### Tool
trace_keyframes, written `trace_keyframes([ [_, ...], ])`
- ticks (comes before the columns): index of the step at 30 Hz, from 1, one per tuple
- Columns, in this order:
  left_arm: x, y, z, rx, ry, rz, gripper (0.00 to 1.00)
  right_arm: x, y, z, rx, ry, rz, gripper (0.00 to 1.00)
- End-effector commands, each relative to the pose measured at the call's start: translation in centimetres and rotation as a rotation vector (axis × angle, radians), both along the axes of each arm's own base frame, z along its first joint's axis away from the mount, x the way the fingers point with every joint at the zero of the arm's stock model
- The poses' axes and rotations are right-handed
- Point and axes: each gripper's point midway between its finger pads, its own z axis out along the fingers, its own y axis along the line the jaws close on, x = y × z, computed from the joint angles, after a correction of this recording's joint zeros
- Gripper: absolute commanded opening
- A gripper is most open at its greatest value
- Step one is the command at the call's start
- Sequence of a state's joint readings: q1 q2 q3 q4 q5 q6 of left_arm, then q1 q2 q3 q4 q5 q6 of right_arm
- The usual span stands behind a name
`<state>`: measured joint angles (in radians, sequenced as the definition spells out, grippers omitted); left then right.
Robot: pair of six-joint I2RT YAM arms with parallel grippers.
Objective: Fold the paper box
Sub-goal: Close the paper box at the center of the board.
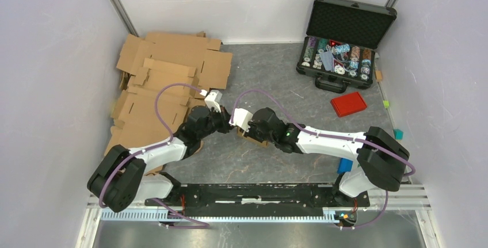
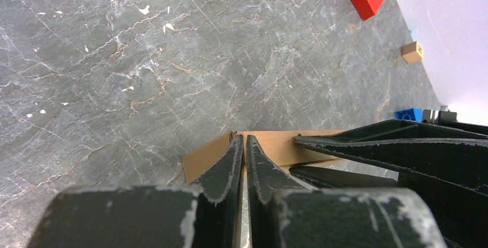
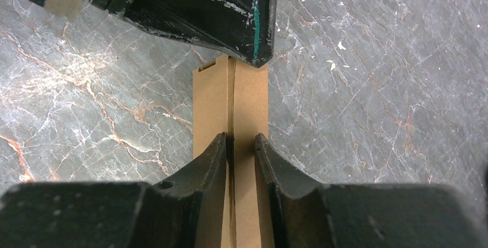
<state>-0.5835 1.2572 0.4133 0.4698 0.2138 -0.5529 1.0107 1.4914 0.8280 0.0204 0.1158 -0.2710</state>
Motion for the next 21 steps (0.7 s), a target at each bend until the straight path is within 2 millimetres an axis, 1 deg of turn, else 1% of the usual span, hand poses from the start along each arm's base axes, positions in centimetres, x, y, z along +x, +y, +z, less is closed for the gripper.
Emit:
trace_keyframes([
  [1, -6.3, 0.7, -7.1, 0.074, 0.311, -0.09, 0.1, -0.8, -0.4, -2.1, -0.042, 0.061, 0.003, 0.29],
  [4, -6.7, 1.0, -7.6, 0.072, 0.319, -0.082, 0.1, -0.9, -0.6, -2.6, -0.054, 0.066, 0.002, 0.31],
  [8, -7.2, 1.4, -7.8, 0.073, 0.322, -0.079, 0.1, -1.0, -0.7, -3.0, -0.06, 0.075, 0.002, 0.38],
  [12, -7.1, 1.4, -7.2, 0.072, 0.304, -0.075, 0.1, -1.0, -0.8, -2.9, -0.058, 0.071, -0.001, 0.39],
  [16, -6.9, 1.4, -6.4, 0.071, 0.284, -0.08, 0.11, -1.2, -0.8, -2.6, -0.049, 0.072, 0.004, 0.38],
  [18, -6.8, 1.4, -5.8, 0.074, 0.271, -0.08, 0.14, -1.3, -0.9, -2.6, -0.047, 0.074, 0.002, 0.37],
  [20, -6.5, 1.4, -4.8, 0.078, 0.251, -0.076, 0.2, -1.2, -0.6, -2.2, -0.021, 0.063, 0.006, 0.37],
  [21, -6.1, 1.4, -4.0, 0.077, 0.234, -0.075, 0.25, -1.3, -0.6, -2.2, -0.015, 0.065, 0.008, 0.37],
])
